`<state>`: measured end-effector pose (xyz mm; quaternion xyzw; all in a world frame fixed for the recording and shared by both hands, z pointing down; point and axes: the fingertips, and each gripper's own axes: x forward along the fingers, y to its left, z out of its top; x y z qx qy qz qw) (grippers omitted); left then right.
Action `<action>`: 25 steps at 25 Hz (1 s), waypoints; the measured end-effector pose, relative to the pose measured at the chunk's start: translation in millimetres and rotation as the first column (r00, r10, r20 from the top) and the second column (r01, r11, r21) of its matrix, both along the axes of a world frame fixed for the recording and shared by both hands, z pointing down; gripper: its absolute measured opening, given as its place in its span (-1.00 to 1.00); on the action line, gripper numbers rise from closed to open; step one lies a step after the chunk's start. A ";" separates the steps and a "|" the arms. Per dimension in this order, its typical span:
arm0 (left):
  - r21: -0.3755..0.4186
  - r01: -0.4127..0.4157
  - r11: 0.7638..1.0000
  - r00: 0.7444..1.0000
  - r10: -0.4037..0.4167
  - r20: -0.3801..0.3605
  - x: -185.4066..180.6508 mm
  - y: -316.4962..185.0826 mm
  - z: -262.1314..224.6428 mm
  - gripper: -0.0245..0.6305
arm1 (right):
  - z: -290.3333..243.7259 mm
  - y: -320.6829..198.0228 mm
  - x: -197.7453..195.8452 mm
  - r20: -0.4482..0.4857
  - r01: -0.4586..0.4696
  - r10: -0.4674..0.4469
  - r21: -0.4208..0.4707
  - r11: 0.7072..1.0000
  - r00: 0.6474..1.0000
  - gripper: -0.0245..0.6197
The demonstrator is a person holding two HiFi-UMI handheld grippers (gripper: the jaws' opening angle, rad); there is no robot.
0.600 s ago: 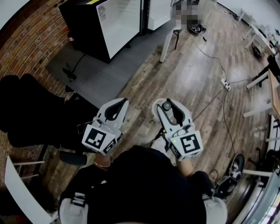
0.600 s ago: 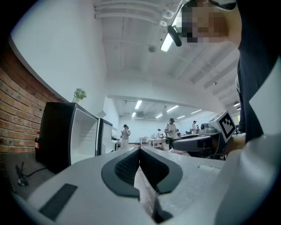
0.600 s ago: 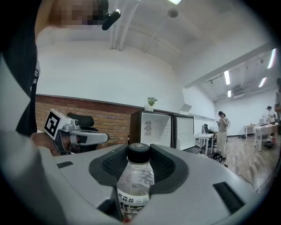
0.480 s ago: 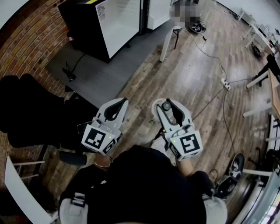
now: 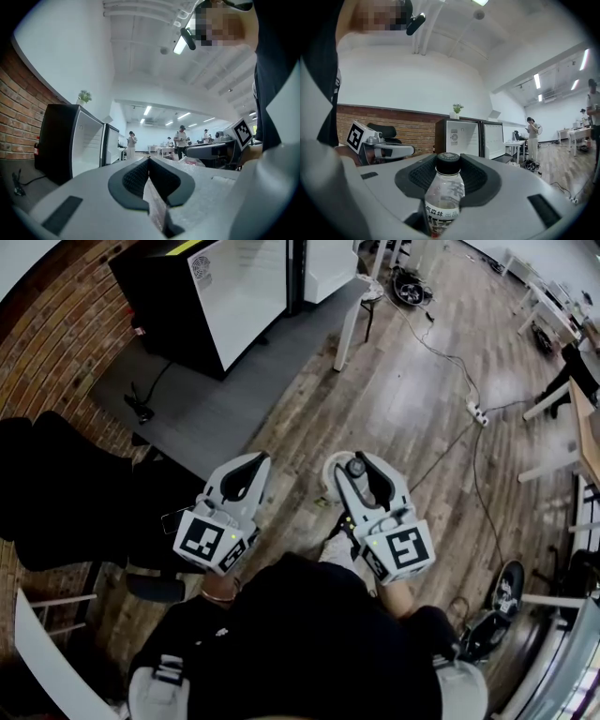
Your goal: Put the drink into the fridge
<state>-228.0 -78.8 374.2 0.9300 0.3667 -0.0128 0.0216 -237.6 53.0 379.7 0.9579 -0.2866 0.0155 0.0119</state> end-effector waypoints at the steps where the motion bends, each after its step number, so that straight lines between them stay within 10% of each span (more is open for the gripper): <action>1: 0.000 -0.003 1.000 1.000 0.003 0.002 2.0 2.0 0.9 -0.93 | 0.6 2.2 1.6 0.001 -0.002 0.002 0.004 1.000 1.000 -0.46; 25: 0.014 -0.015 1.000 0.998 0.014 0.055 99.5 90.4 9.0 -0.93 | 5.0 91.2 96.1 0.055 -0.012 0.011 0.011 1.000 0.998 -0.46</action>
